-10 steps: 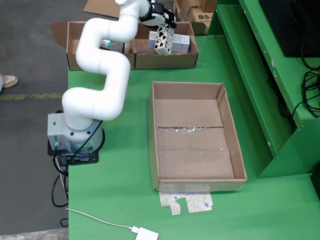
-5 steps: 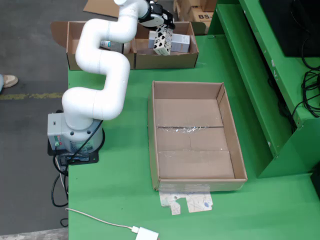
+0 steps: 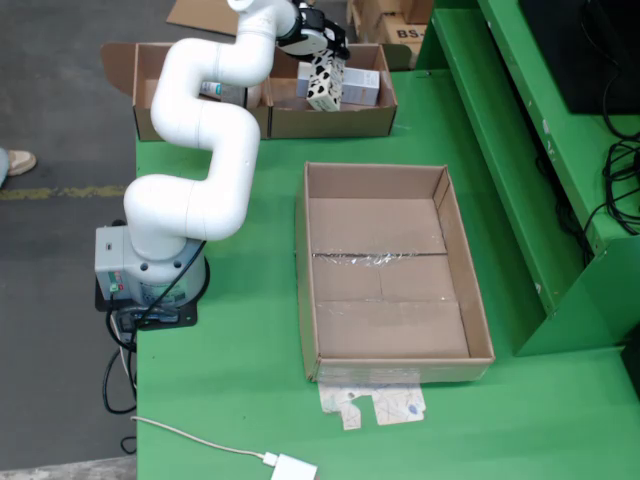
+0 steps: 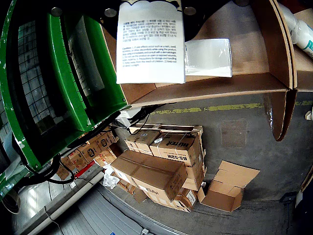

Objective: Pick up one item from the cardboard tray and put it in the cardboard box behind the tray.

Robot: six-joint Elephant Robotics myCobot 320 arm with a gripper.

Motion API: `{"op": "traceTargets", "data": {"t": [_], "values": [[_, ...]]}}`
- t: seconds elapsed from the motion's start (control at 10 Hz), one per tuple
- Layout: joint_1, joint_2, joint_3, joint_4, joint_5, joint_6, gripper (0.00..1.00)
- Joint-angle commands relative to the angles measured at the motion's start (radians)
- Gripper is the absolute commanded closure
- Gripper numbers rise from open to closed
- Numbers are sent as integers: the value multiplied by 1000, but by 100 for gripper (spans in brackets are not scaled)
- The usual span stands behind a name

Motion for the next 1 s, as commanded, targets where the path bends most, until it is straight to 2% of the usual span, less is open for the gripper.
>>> {"op": "traceTargets", "data": {"t": [0.0, 0.4, 0.9], "values": [[-8, 26, 29, 10, -12, 0, 100], [-8, 26, 29, 10, -12, 0, 100], [-8, 26, 29, 10, -12, 0, 50]]}}
